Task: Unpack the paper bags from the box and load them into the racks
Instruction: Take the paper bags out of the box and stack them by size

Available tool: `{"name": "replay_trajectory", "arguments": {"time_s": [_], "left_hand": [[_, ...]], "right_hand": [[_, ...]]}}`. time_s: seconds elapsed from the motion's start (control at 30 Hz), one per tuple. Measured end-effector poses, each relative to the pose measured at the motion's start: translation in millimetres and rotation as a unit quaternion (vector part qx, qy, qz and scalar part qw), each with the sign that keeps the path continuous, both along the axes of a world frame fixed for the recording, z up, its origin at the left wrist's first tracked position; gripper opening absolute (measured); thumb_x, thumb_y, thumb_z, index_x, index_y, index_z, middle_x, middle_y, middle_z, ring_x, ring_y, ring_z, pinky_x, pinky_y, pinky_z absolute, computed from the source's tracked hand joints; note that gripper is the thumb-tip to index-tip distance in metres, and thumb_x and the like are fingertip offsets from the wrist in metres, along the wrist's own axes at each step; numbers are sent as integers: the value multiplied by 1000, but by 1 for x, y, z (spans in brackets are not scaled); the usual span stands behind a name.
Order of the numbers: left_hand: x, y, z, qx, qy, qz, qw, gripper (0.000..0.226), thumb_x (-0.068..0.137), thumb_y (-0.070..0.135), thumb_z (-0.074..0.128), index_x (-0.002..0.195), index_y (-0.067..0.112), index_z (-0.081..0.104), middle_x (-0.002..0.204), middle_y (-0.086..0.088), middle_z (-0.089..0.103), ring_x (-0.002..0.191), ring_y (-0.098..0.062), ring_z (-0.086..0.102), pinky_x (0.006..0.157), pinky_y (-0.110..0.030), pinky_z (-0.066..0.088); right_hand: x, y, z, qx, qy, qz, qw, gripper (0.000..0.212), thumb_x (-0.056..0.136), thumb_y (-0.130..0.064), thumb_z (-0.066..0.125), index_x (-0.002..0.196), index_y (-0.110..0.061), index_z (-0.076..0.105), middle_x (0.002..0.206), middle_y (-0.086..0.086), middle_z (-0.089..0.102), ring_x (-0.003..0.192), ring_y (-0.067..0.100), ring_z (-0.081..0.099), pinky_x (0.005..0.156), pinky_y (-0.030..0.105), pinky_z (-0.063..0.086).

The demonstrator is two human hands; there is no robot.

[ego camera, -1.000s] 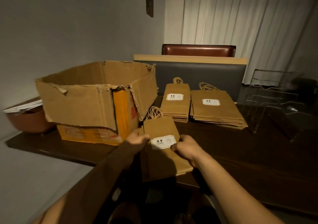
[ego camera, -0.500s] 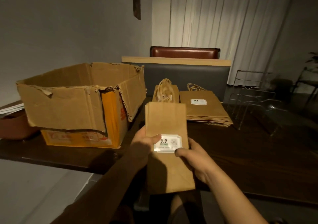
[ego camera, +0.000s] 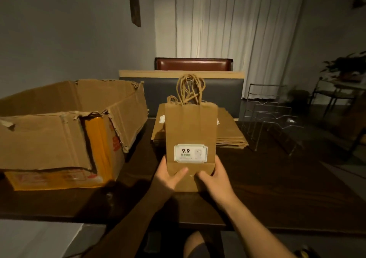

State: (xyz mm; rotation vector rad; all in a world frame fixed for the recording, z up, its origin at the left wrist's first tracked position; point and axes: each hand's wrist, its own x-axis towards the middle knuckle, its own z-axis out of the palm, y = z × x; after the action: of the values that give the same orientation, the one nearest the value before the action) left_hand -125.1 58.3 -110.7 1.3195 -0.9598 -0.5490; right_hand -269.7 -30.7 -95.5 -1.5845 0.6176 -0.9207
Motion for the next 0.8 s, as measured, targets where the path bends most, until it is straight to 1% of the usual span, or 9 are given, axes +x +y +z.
{"name": "replay_trajectory", "arguments": {"time_s": [0.1,0.17,0.3,0.4,0.47,0.6,0.7,0.77,0.8], "left_hand": [[5,-3,2,12,-17,-16,1000,59,83,17,72,137,22,49,128,3,67,118,-13,63,97,-29,51],[5,-1,-1,20,-3,-15,1000,56,84,16,71,135,23,50,126,3,68,117,-14,64,96,-31,52],[11,5,13,25,52,-12,998,42,90,5,68,124,27,53,115,3,71,103,-8,69,79,-22,55],[24,9,27,38,71,27,996,50,86,-1,68,127,22,51,116,-3,70,105,-18,69,89,-37,55],[31,17,27,96,46,31,994,64,79,3,72,135,20,47,116,-2,71,107,-21,68,96,-45,54],[30,35,18,246,-55,51,966,74,75,14,76,141,21,41,123,-5,67,109,-22,66,99,-43,52],[21,37,17,327,-166,94,926,85,83,21,73,153,20,25,135,-11,59,118,-29,60,99,-41,49],[17,36,23,365,-214,91,902,81,88,27,70,154,18,25,141,-11,53,126,-28,53,103,-34,42],[16,37,25,380,-230,82,892,78,89,31,69,153,17,27,143,-11,50,129,-27,49,104,-32,39]], "right_hand": [[2,-4,2,7,10,-13,1000,52,86,4,67,118,-35,55,111,-13,70,103,-1,65,78,12,52],[5,-1,0,-3,31,-6,999,49,86,3,66,117,-33,55,113,-10,69,105,2,65,79,13,52],[4,-3,17,7,84,28,996,46,86,-2,66,119,-30,51,113,-5,68,106,10,65,80,19,53],[4,1,30,69,117,79,988,48,84,-1,65,124,-22,47,115,1,67,104,15,66,84,27,56],[3,9,31,105,178,93,974,50,83,-7,68,127,-18,45,114,2,66,103,17,66,87,32,56],[0,24,28,8,371,90,924,64,79,-32,74,133,-23,39,112,-7,60,101,12,60,83,28,54],[1,33,25,-91,479,67,870,70,80,-48,69,137,-20,39,130,3,56,117,22,56,96,36,50],[2,37,24,-132,522,46,842,76,82,-53,66,143,-18,38,143,10,43,131,28,45,105,38,43],[1,39,24,-135,526,44,838,80,82,-54,65,147,-17,35,148,12,36,137,31,39,109,39,40]]}}
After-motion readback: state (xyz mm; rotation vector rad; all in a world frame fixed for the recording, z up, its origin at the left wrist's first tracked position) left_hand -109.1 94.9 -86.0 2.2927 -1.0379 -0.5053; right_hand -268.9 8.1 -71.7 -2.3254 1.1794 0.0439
